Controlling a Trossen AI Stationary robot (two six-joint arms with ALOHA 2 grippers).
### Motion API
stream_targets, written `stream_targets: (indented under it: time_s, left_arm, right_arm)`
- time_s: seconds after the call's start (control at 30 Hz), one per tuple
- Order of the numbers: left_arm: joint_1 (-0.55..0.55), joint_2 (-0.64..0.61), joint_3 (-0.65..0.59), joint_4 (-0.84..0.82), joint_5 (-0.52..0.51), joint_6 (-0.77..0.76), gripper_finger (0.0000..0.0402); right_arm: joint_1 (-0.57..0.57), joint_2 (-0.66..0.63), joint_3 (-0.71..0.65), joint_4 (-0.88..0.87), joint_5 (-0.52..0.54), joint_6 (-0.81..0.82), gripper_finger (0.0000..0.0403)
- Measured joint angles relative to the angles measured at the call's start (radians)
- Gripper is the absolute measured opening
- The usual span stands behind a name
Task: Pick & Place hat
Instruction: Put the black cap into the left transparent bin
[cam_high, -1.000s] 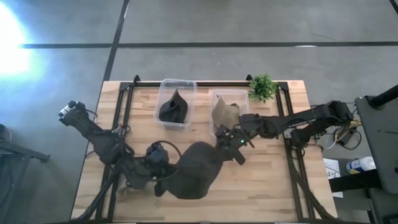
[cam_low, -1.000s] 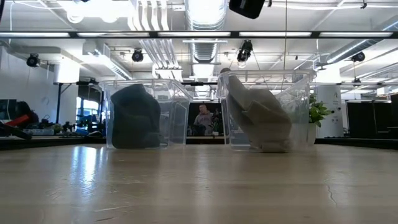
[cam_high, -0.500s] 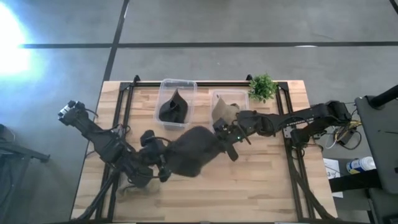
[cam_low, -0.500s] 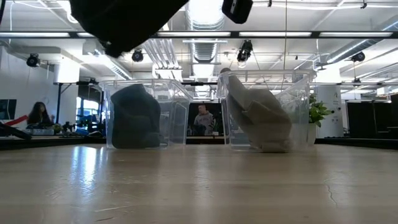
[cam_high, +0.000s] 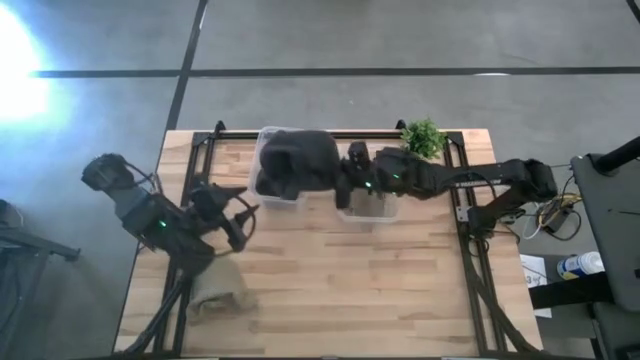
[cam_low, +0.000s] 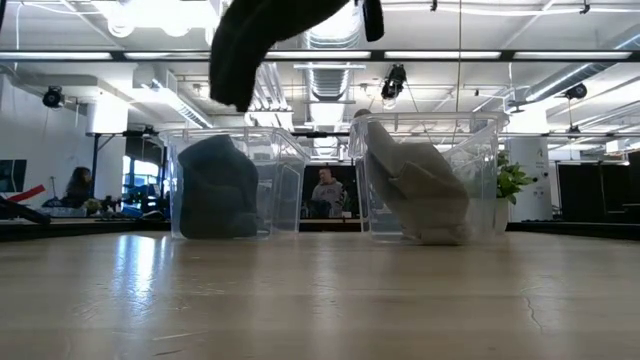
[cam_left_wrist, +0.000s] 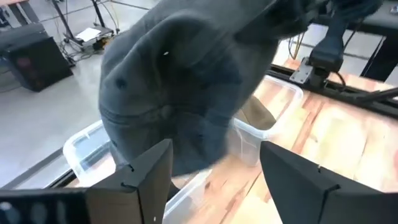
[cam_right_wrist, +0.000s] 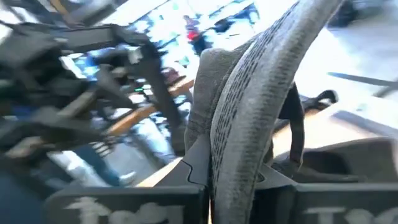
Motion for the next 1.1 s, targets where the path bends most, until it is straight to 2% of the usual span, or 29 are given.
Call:
stream_targets:
  time_s: [0.1, 0.23, 0.4, 0.53, 0.6, 0.73, 0.87, 1.0, 1.1]
  left_arm:
    - [-0.004, -0.041, -0.003, -0.002, 0.001, 0.011, 0.0240]
    - [-0.005, -0.084, -0.021, -0.044, 0.002, -0.043, 0.0241]
    - [-0.005, -0.100, -0.062, -0.142, 0.020, -0.209, 0.0241]
    - [-0.005, -0.094, -0.116, -0.178, 0.036, -0.336, 0.0241]
    - [-0.005, -0.091, -0.145, -0.182, 0.037, -0.364, 0.0241]
    - [-0.004, -0.090, -0.191, -0.186, 0.036, -0.442, 0.0241]
    - [-0.005, -0.087, -0.206, -0.186, 0.074, -0.501, 0.0241]
    - [-0.006, -0.081, -0.206, -0.167, 0.099, -0.503, 0.0241]
    - [-0.006, -0.077, -0.206, -0.167, 0.107, -0.501, 0.0241]
  right_arm:
    - [-0.034, 0.087, 0.105, -0.083, 0.017, 0.000, 0.0013]
    - [-0.069, 0.237, 0.293, -0.315, 0.068, 0.035, 0.0013]
    - [-0.095, 0.373, 0.550, -0.654, 0.295, 0.120, 0.0013]
    - [-0.089, 0.430, 0.696, -0.752, 0.496, 0.016, 0.0014]
    - [-0.088, 0.460, 0.766, -0.762, 0.464, -0.046, 0.0016]
    - [-0.086, 0.549, 0.909, -0.865, 0.401, -0.057, 0.0021]
    - [-0.100, 0.678, 1.033, -1.006, 0.306, 0.014, 0.0021]
    - [-0.112, 0.802, 1.143, -1.097, 0.287, 0.041, 0.0022]
    - [-0.117, 0.827, 1.137, -1.066, 0.236, 0.036, 0.0022]
